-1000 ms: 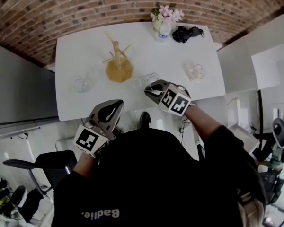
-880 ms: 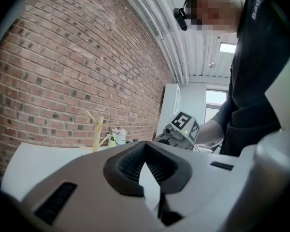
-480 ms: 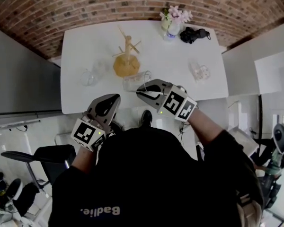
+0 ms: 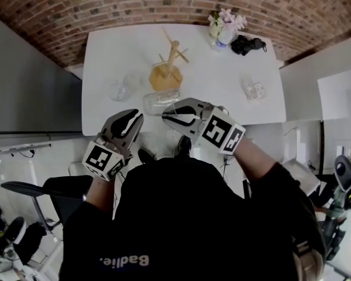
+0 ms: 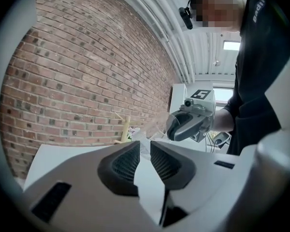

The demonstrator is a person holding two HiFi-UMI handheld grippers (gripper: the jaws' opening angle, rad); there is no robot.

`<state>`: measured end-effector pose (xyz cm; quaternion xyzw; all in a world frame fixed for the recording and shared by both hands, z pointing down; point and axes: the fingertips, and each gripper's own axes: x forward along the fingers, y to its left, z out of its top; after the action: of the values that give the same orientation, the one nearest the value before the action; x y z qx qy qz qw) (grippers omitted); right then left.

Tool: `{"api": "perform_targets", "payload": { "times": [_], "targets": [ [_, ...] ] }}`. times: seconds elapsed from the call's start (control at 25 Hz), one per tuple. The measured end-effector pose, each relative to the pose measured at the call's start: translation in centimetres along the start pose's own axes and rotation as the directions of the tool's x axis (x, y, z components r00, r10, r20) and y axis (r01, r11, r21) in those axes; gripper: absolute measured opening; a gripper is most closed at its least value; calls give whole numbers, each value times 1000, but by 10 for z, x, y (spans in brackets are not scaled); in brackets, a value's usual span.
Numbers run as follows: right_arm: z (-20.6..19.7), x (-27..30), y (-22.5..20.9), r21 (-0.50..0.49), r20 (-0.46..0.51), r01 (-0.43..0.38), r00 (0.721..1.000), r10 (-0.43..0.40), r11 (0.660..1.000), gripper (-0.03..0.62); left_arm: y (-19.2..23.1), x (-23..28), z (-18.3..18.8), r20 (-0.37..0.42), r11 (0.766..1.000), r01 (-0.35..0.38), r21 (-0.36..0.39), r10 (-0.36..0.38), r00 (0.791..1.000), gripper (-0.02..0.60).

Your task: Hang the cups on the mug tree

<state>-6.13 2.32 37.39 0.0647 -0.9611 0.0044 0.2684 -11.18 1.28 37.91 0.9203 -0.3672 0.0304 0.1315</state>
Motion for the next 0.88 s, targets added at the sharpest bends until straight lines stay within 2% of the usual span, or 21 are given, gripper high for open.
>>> {"api": "perform_targets", "payload": {
  "times": [0.28,0.48,0.64,0.88],
  "targets": [
    [35,11,19,-11,55,-47,997,48,999,46,5,-22,11,56,992,116,46,-118,991,220],
    [58,9,31,-1,119,-75,990,75,997,46,1,-32,22,67,967,231,109,-239,969,362],
    [63,6,36,-14,136,-110,985,111,994,46,-4,-27,26,49,947,290,137,-299,953,388],
    [61,0,30,-53,159,-196,966,202,979,46,-13,-9,40,5,923,312,227,-321,947,383]
  ]
}}
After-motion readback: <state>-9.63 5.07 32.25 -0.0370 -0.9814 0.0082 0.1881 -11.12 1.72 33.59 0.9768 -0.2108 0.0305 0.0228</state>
